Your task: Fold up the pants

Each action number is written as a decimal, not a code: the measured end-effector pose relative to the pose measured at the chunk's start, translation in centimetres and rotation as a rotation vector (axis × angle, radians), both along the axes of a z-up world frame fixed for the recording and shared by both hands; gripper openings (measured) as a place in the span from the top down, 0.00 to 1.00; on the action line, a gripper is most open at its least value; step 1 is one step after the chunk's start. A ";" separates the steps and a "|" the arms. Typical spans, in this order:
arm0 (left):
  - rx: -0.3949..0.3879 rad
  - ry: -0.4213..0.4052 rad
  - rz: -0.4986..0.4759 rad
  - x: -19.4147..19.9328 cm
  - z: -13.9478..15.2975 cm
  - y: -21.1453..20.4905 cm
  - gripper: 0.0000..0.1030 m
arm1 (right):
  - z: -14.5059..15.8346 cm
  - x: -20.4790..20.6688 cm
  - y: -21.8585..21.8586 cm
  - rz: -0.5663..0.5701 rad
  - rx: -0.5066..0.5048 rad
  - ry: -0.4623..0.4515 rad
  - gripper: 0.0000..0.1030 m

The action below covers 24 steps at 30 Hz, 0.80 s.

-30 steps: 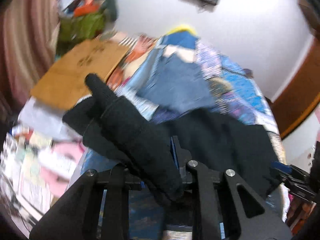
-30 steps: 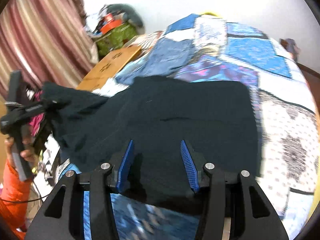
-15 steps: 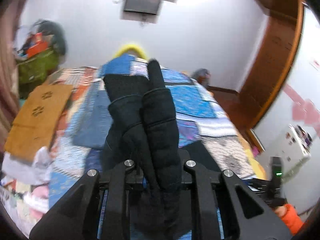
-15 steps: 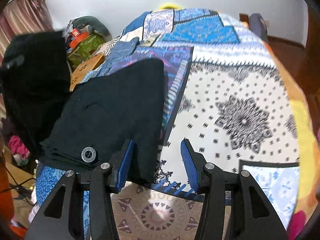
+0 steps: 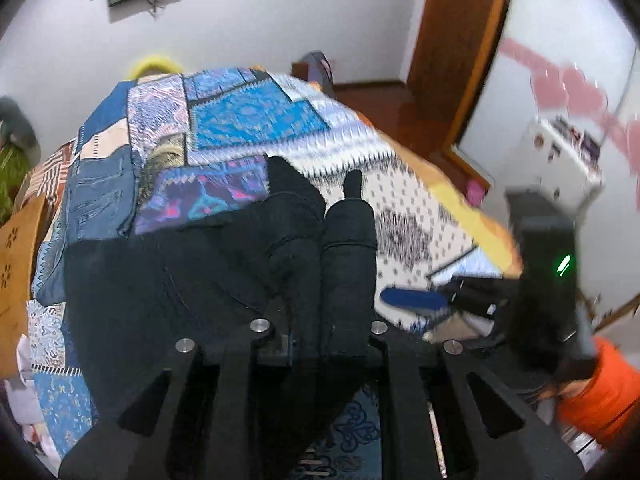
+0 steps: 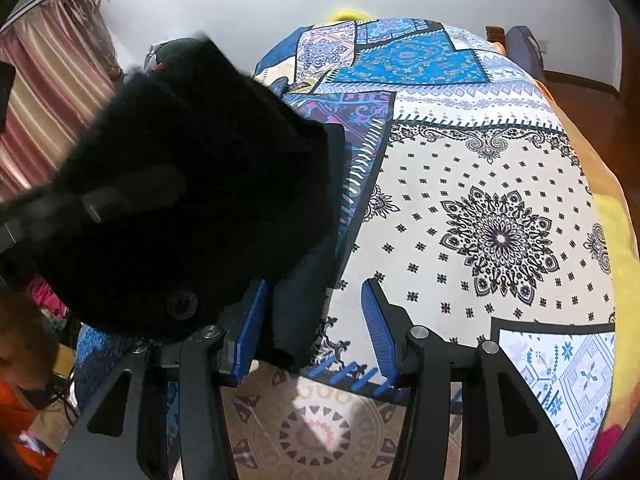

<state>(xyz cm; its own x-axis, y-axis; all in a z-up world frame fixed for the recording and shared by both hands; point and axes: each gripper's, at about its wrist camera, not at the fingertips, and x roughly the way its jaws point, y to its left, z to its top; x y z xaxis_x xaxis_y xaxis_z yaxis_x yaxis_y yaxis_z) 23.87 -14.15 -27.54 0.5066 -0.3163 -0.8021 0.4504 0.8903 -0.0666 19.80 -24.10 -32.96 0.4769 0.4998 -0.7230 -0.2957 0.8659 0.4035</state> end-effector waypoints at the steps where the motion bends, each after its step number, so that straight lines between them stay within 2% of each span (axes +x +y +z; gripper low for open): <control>1: 0.016 0.010 -0.006 -0.2 -0.5 -0.3 0.85 | 0.1 0.0 -0.1 -0.001 0.001 0.000 0.56; 4: 0.069 0.034 -0.026 -0.7 -1.7 -0.4 0.82 | 0.6 -0.6 -0.7 -0.013 -0.007 -0.009 0.53; 7: 0.081 0.029 -0.025 -1.4 -1.7 0.4 0.77 | 1.4 -1.3 -1.4 -0.029 -0.038 -0.022 0.52; 8: 0.072 0.036 -0.025 -1.4 -1.6 0.6 0.67 | 1.7 -1.5 -1.7 -0.035 -0.050 -0.028 0.52; 9: 0.039 0.055 -0.031 -1.5 -1.2 1.0 0.48 | 2.0 -1.6 -2.0 -0.042 -0.059 -0.034 0.52; 11: -0.043 0.073 -0.037 -1.9 -0.2 1.6 0.27 | 3.0 -2.0 -2.7 -0.061 -0.064 -0.050 0.52; 12: -0.077 0.051 -0.029 -2.2 0.7 2.1 0.24 | 3.3 -2.0 -2.9 -0.070 -0.062 -0.057 0.52; 15: -0.064 -0.026 0.002 -2.7 3.0 3.2 0.24 | 4.9 -2.1 -3.5 -0.093 -0.037 -0.091 0.51; 18: -0.047 -0.088 0.076 -1.8 4.7 5.8 0.24 | 6.5 -2.0 -2.8 -0.078 -0.014 -0.133 0.51; 22: 0.008 -0.091 0.202 1.7 4.3 10.7 0.24 | 7.1 -1.5 -0.2 -0.021 0.004 -0.171 0.51; 23: 0.026 -0.080 0.220 2.7 3.7 11.4 0.27 | 7.0 -1.1 0.7 -0.003 0.003 -0.174 0.51; 24: 0.049 -0.062 0.231 3.6 2.9 12.3 0.35 | 7.0 -1.0 1.4 0.013 0.001 -0.177 0.51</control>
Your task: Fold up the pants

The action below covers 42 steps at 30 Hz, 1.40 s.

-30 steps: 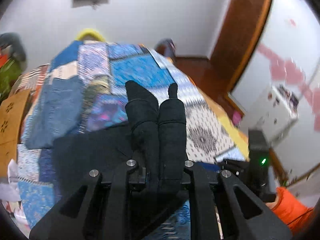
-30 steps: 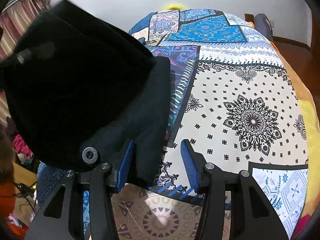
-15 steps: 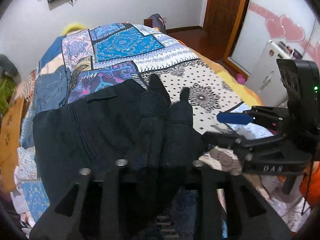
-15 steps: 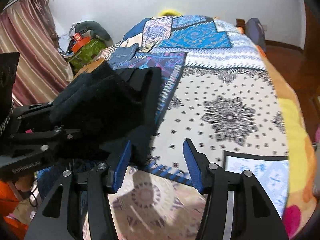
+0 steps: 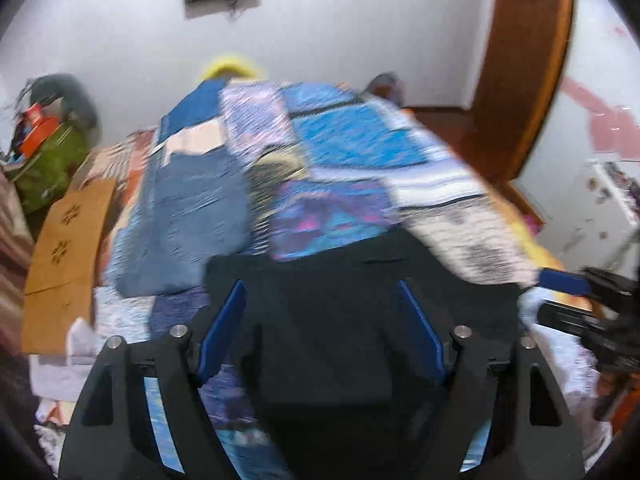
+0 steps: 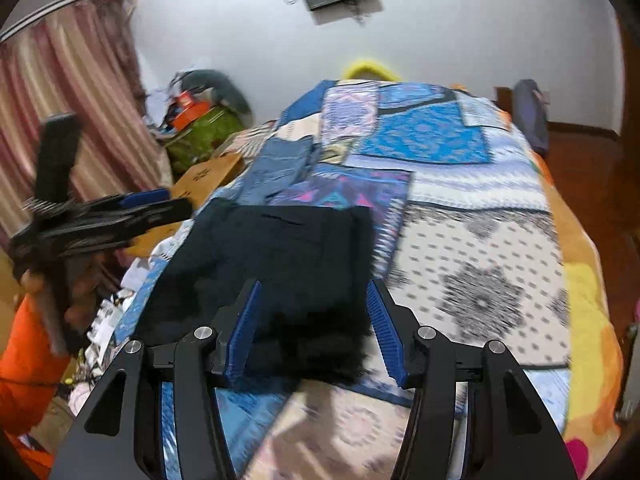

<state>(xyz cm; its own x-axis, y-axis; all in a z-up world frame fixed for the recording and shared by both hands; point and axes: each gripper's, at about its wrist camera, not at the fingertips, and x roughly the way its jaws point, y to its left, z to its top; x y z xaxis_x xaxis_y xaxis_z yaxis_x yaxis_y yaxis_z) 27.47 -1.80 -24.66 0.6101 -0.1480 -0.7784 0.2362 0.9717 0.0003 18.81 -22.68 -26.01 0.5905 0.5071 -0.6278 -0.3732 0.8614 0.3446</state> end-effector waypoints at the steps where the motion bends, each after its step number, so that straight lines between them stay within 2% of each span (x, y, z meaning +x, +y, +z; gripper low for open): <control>1: 0.023 0.024 0.019 0.8 -1.0 0.7 0.40 | -0.2 0.4 1.0 0.020 -0.006 -0.006 0.51; 2: 0.047 0.058 0.047 1.7 -2.2 1.4 0.44 | -0.5 0.8 2.1 0.045 -0.017 -0.007 0.51; 5: 0.069 0.137 0.106 3.6 -5.8 3.3 0.45 | -2.0 1.8 4.4 0.098 -0.076 0.024 0.51; 7: 0.043 0.166 0.116 4.1 -7.6 4.1 0.41 | -3.6 2.2 5.2 0.120 -0.124 0.064 0.51; 8: 0.040 0.161 0.118 4.2 -8.2 4.2 0.33 | -4.6 2.2 5.3 0.135 -0.143 0.084 0.51; 9: 0.048 0.146 0.122 4.4 -8.5 4.3 0.27 | -5.0 2.1 5.2 0.134 -0.144 0.082 0.53; 10: 0.051 0.142 0.122 4.6 -8.6 4.6 0.26 | -5.3 1.6 4.6 0.124 -0.140 0.070 0.54; 13: 0.029 0.129 0.130 5.5 -7.3 5.5 0.32 | -5.0 0.9 3.4 0.095 -0.119 0.080 0.54; 14: 0.053 0.105 0.144 6.1 -6.5 5.8 0.36 | -4.8 0.7 2.8 0.082 -0.109 0.085 0.54; 16: 0.095 0.065 0.166 7.1 -5.3 6.1 0.37 | -4.6 0.2 2.2 0.066 -0.098 0.094 0.54; 18: 0.115 0.059 0.169 8.8 -4.9 6.5 0.37 | -4.6 -0.2 1.8 0.055 -0.079 0.110 0.53; 20: 0.166 0.071 0.168 10.6 -5.5 6.5 0.37 | -4.5 -0.6 1.4 0.048 -0.064 0.118 0.53; 22: 0.237 0.119 0.142 12.4 -7.4 6.3 0.37 | -4.7 -0.7 1.5 0.051 -0.070 0.117 0.53; 25: 0.263 0.205 0.105 13.3 -10.3 6.5 0.37 | -5.2 -0.4 1.7 0.067 -0.092 0.115 0.48; 27: 0.255 0.230 0.092 12.6 -11.5 6.9 0.37 | -5.5 0.1 1.7 0.084 -0.099 0.116 0.48; 32: 0.199 0.247 0.071 9.1 -11.4 8.8 0.39 | -6.1 2.9 0.6 0.067 -0.154 0.103 0.47; 36: 0.105 0.279 0.076 4.0 -10.9 10.1 0.39 | -6.3 5.7 -0.4 0.010 -0.184 0.103 0.47; 39: 0.075 0.261 0.086 -0.6 -10.4 10.1 0.39 | -5.8 7.0 -0.4 -0.021 -0.222 0.084 0.47; 42: 0.043 0.239 0.091 -4.9 -9.6 9.6 0.39 | -4.8 7.5 -0.5 -0.034 -0.213 0.076 0.47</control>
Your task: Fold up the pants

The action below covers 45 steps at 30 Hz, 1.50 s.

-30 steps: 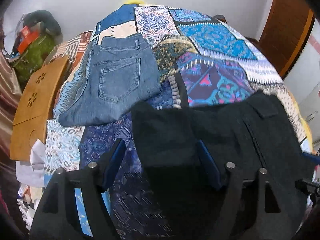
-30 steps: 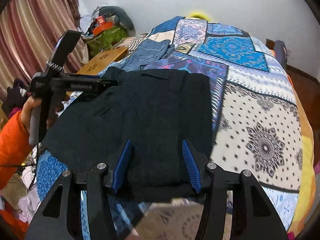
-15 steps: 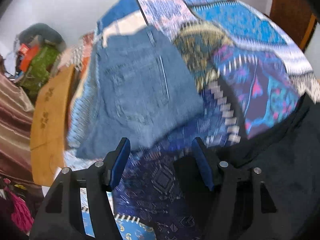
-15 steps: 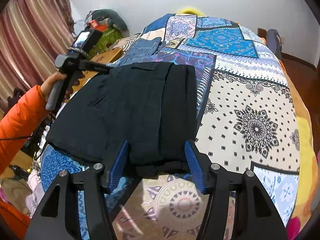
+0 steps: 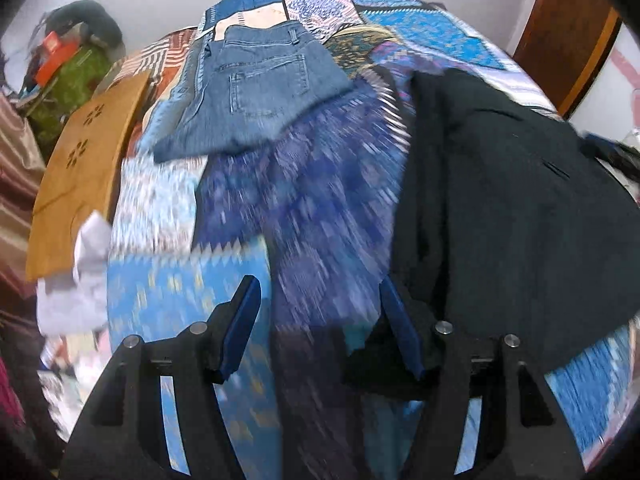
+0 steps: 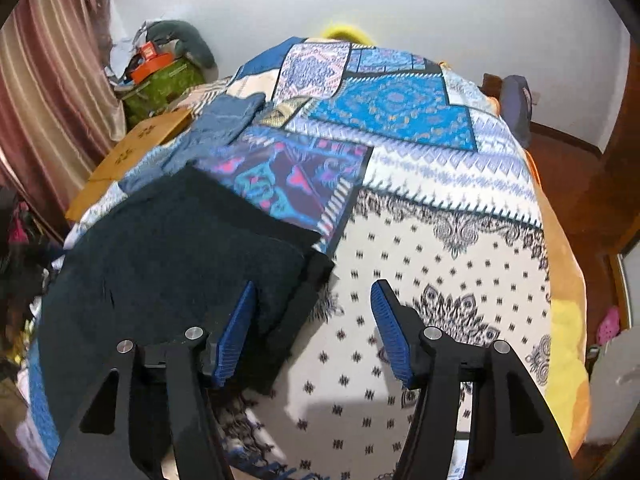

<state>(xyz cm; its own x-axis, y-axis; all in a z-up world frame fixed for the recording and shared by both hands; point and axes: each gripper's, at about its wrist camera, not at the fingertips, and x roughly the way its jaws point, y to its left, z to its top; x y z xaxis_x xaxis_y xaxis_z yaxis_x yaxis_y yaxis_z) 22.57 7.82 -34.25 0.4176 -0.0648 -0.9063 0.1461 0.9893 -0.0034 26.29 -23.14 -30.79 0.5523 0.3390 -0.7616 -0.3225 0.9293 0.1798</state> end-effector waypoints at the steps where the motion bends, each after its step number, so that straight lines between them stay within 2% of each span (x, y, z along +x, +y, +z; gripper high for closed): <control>1: -0.002 -0.006 0.000 -1.1 0.4 -0.2 0.39 | 0.6 0.0 0.0 -0.001 0.014 -0.004 0.47; 3: 0.031 -0.028 -0.007 -2.6 1.7 -0.5 0.41 | 1.7 -0.5 0.1 0.010 0.048 -0.019 0.47; 6: 0.069 -0.122 -0.028 -3.7 5.0 -1.1 0.41 | 3.9 -2.0 1.0 0.058 0.091 -0.049 0.47; 10: 0.015 -0.251 -0.082 -3.3 9.9 -3.0 0.41 | 5.4 -4.0 3.4 0.138 0.111 -0.086 0.47; 13: -0.037 -0.301 -0.142 -2.1 11.3 -5.5 0.41 | 5.4 -5.5 5.3 0.183 0.108 -0.101 0.47; 16: -0.084 -0.277 -0.210 -0.2 10.3 -8.2 0.44 | 3.9 -6.2 6.6 0.200 0.093 -0.077 0.50; 18: -0.101 -0.210 -0.252 0.8 8.5 -10.0 0.68 | 2.0 -6.3 7.0 0.210 0.087 -0.012 0.55; 19: -0.097 -0.173 -0.268 1.3 7.5 -10.9 0.71 | 1.4 -6.5 7.0 0.208 0.079 0.006 0.56; 21: -0.045 -0.118 -0.278 2.1 4.8 -12.2 0.72 | 0.4 -7.2 6.7 0.202 0.072 0.025 0.56; 23: -0.016 -0.108 -0.286 2.0 3.3 -12.5 0.72 | 0.3 -8.0 6.3 0.193 0.064 0.017 0.56; 25: -0.011 -0.139 -0.295 1.2 3.2 -12.3 0.72 | 0.5 -8.8 5.7 0.184 0.059 0.013 0.58; 31: -0.017 -0.136 -0.306 -1.0 3.8 -10.5 0.72 | 1.1 -10.5 4.0 0.155 0.074 0.013 0.58; 34: -0.030 -0.135 -0.301 -2.3 4.7 -9.0 0.72 | 1.6 -11.0 3.2 0.138 0.070 0.015 0.54; 36: -0.001 -0.148 -0.266 -2.6 5.4 -8.0 0.61 | 2.0 -11.4 2.3 0.112 0.055 0.006 0.54; 41: -0.001 -0.154 -0.178 -1.3 6.9 -5.1 0.58 | 2.9 -11.1 0.4 0.059 0.012 -0.005 0.54; 43: -0.023 -0.154 -0.155 -0.1 7.4 -4.3 0.50 | 3.4 -10.5 -0.3 0.022 0.050 -0.011 0.50; 45: -0.055 -0.151 -0.144 0.9 7.5 -4.0 0.29 | 3.4 -9.6 -0.7 -0.007 0.094 -0.013 0.46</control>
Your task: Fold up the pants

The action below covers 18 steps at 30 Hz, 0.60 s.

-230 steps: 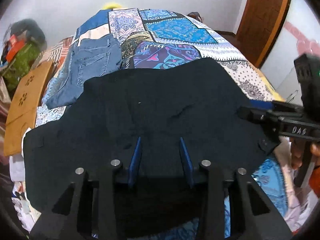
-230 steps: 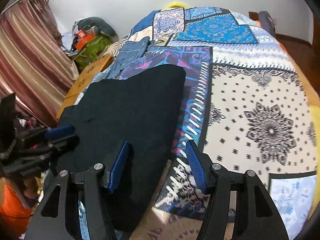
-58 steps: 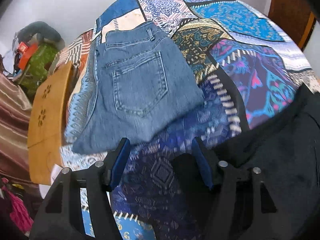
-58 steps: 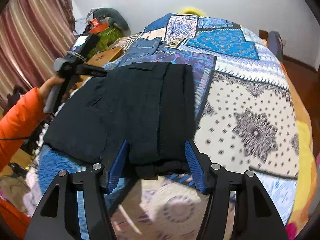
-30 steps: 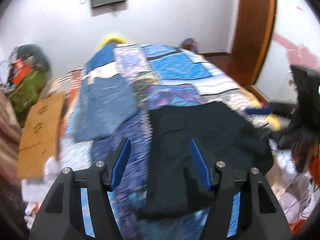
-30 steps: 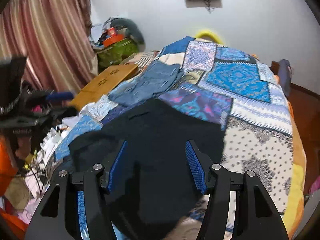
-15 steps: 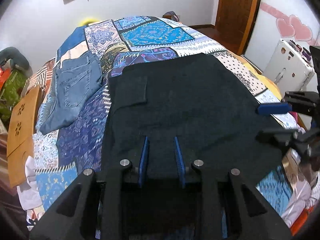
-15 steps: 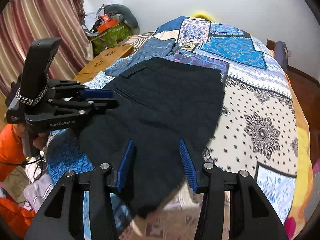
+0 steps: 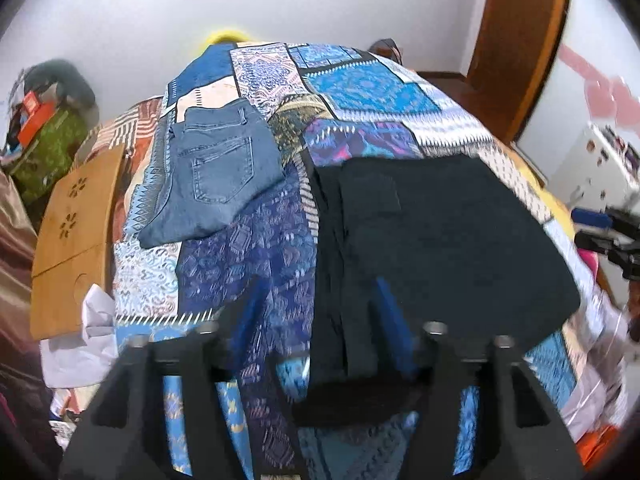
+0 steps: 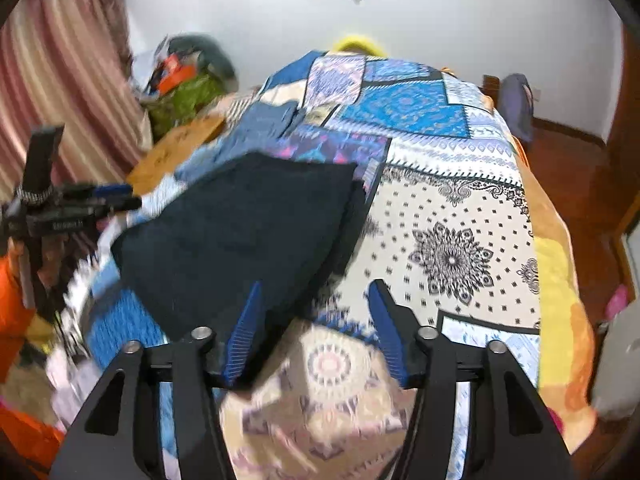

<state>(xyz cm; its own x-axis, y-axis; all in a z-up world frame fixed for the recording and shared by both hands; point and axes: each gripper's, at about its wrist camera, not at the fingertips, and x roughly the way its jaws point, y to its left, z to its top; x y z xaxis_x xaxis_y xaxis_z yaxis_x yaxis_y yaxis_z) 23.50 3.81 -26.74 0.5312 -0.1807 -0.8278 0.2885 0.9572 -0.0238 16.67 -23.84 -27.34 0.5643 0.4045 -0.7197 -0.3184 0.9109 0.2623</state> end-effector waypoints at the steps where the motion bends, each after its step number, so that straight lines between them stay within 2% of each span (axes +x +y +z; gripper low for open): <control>1: -0.023 0.008 -0.004 0.7 -0.2 0.0 0.25 | -0.2 0.6 0.1 -0.004 0.015 0.003 0.46; 9: -0.102 0.180 -0.046 5.5 -4.6 -1.8 0.24 | -4.7 4.6 1.2 -0.018 0.123 0.174 0.46; 12: -0.180 0.249 -0.047 6.6 -5.8 -1.7 0.22 | -5.3 5.1 1.3 -0.017 0.155 0.195 0.38; 18: -0.253 0.345 -0.063 8.2 -7.3 -1.7 0.19 | -6.4 6.4 1.4 0.003 0.231 0.244 0.34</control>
<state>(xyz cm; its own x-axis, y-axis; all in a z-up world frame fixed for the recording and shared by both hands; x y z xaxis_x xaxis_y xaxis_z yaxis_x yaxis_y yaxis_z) 31.68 2.13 -34.03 0.2130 -0.4239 -0.8803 0.2802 0.8896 -0.3606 23.08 -22.43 -33.71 0.3853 0.5742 -0.7224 -0.2230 0.8176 0.5309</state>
